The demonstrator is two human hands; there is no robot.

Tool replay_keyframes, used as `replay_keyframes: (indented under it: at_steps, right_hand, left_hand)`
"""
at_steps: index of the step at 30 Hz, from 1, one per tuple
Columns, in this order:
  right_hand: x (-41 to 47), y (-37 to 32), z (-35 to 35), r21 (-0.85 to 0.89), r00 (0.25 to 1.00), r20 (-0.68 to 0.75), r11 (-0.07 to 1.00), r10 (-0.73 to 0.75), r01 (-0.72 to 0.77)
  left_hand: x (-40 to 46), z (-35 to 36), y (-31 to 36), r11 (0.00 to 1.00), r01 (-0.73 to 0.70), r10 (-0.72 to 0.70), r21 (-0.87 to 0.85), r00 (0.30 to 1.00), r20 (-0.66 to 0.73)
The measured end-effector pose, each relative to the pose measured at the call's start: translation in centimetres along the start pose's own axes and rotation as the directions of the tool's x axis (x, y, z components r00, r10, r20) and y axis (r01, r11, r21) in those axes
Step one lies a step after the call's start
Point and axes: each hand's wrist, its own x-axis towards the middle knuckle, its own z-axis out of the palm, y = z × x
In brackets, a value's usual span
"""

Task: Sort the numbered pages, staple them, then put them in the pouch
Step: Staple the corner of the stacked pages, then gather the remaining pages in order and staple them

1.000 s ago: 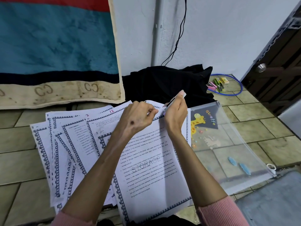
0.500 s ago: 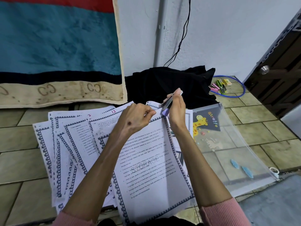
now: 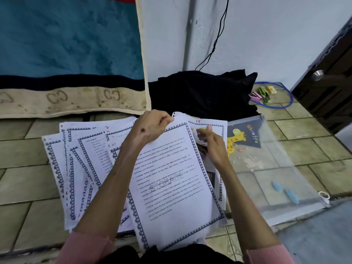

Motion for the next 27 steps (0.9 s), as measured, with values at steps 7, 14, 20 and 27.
replay_keyframes:
  at_steps: [7,14,20,27]
  right_hand:
    - [-1.7,-0.2,-3.9,0.140,0.963,0.266,0.990,-0.041,0.004]
    - [-0.2,1.9,-16.5,0.090,0.969,-0.220,0.992,0.108,-0.090]
    - [1.0,7.5,-21.6,-0.305,0.912,-0.373,0.906,0.169,-0.292]
    - [0.6,13.0,-17.5,-0.596,0.897,-0.428,0.712,0.108,-0.371]
  left_hand:
    - [2.8,-1.2,4.4,0.996,-0.084,0.081,-0.041,0.995,-0.053]
    - [1.5,5.5,9.8,0.862,0.049,-0.179,-0.504,0.961,-0.212]
    - [-0.5,18.0,12.3,0.696,0.263,-0.160,-0.668,0.964,0.213]
    - [-2.5,22.5,13.4,0.990,-0.067,0.058,0.127,0.996,0.071]
